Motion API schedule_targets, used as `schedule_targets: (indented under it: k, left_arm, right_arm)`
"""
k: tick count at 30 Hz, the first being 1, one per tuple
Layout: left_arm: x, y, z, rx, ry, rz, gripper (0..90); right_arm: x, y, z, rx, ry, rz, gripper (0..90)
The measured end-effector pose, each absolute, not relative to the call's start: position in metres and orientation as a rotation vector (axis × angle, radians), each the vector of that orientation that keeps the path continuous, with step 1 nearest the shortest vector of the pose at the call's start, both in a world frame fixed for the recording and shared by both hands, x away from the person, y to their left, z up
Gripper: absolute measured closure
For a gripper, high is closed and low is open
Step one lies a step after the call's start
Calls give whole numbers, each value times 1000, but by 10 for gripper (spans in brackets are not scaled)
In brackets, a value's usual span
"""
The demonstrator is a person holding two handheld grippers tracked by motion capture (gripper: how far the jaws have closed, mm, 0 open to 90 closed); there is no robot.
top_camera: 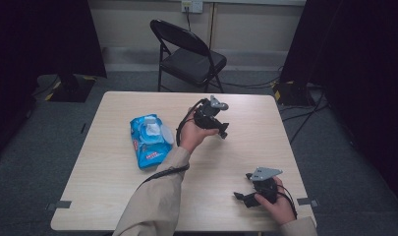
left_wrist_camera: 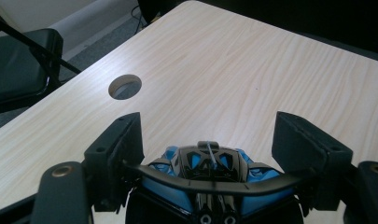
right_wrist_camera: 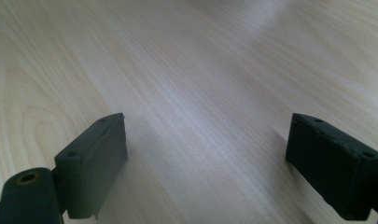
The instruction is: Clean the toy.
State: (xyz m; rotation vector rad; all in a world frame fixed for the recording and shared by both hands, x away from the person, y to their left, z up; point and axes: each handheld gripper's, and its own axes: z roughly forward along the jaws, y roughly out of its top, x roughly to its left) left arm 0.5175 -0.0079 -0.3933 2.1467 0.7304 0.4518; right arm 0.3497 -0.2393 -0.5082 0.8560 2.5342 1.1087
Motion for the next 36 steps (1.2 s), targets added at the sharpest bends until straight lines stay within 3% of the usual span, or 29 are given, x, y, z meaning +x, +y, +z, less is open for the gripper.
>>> schedule_targets:
  k: [12, 36]
  left_arm:
    - [476, 19, -385, 2149, 703, 403, 249]
    - [402, 64, -436, 2095, 750, 326, 247]
  right_arm:
    - [350, -239, -508, 858, 2534, 1104, 114]
    - [350, -239, -508, 858, 2538, 1105, 113]
